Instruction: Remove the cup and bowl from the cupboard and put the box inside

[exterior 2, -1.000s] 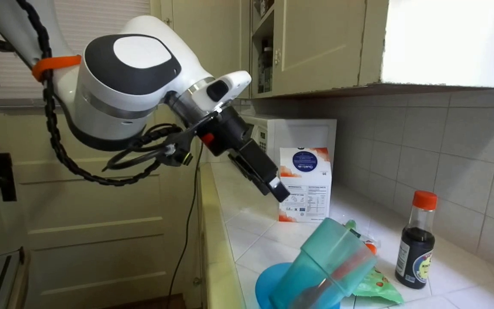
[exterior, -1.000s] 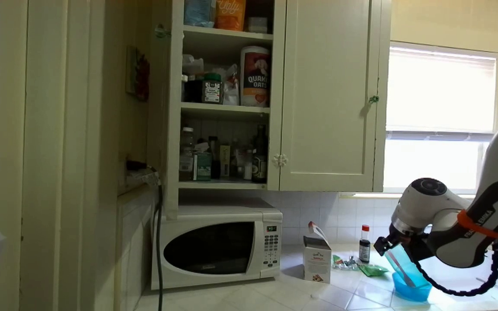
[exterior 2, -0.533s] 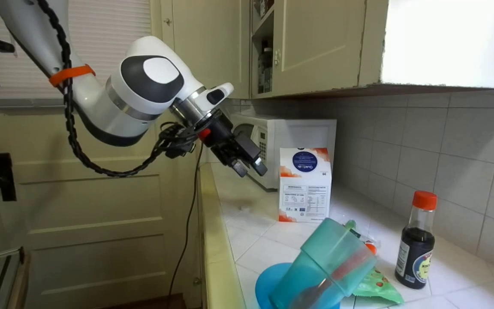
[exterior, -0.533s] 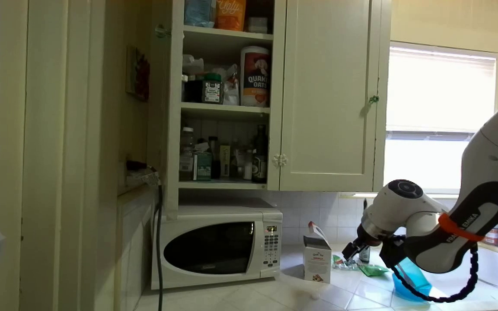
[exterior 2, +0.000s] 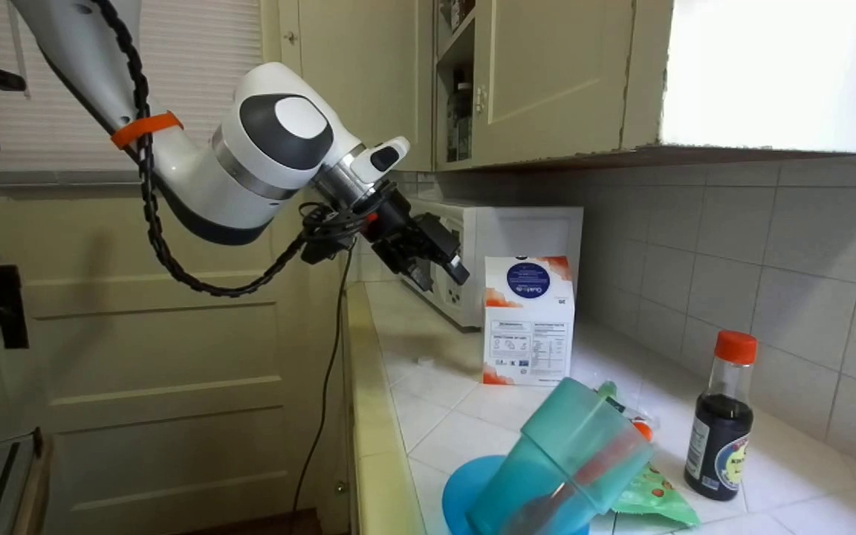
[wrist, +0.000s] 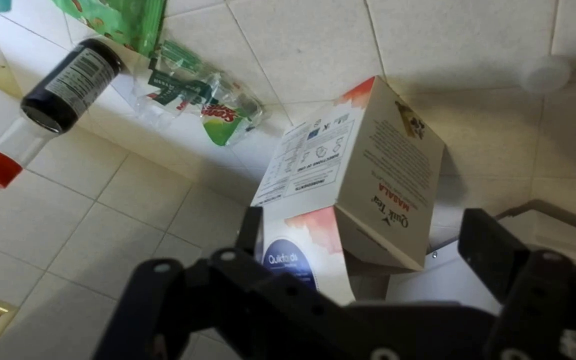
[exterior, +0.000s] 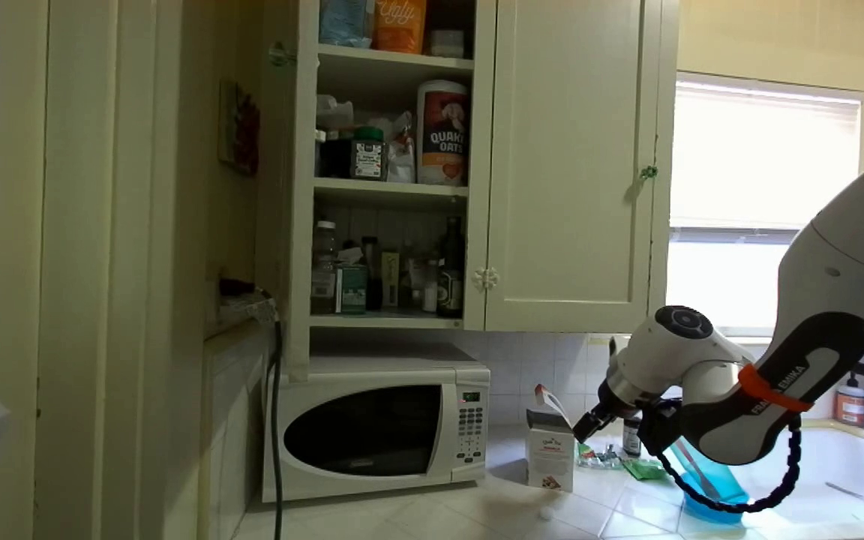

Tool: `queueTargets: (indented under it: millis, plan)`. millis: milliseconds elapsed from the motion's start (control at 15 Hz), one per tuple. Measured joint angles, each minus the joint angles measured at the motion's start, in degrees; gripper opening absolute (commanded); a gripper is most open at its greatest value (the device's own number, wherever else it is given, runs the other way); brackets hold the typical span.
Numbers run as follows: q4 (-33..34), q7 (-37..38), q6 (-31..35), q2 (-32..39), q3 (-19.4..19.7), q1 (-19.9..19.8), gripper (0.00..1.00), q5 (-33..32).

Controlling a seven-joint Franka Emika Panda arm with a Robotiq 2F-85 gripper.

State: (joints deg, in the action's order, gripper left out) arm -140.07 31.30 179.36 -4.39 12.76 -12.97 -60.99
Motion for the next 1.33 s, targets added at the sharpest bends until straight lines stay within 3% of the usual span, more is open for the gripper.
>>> queueTargets:
  millis: [267,467,667,1000,1333]
  plan:
    - [3.78,-4.87,0.67,3.82,-0.84,1.2,1.0,0.53]
    - [6.24,-12.92,0.6,8.03,-1.48,1.54,1.0,3.8]
    - [9.91,-18.18,-3.22,10.99,-1.95,1.56,1.0,4.74]
    - [16.71,-22.19,-8.5,11.32,-2.13,1.61,1.0,4.08]
    - [17.06,-27.06,-9.84,11.51,-3.59,1.63,1.0,4.91]
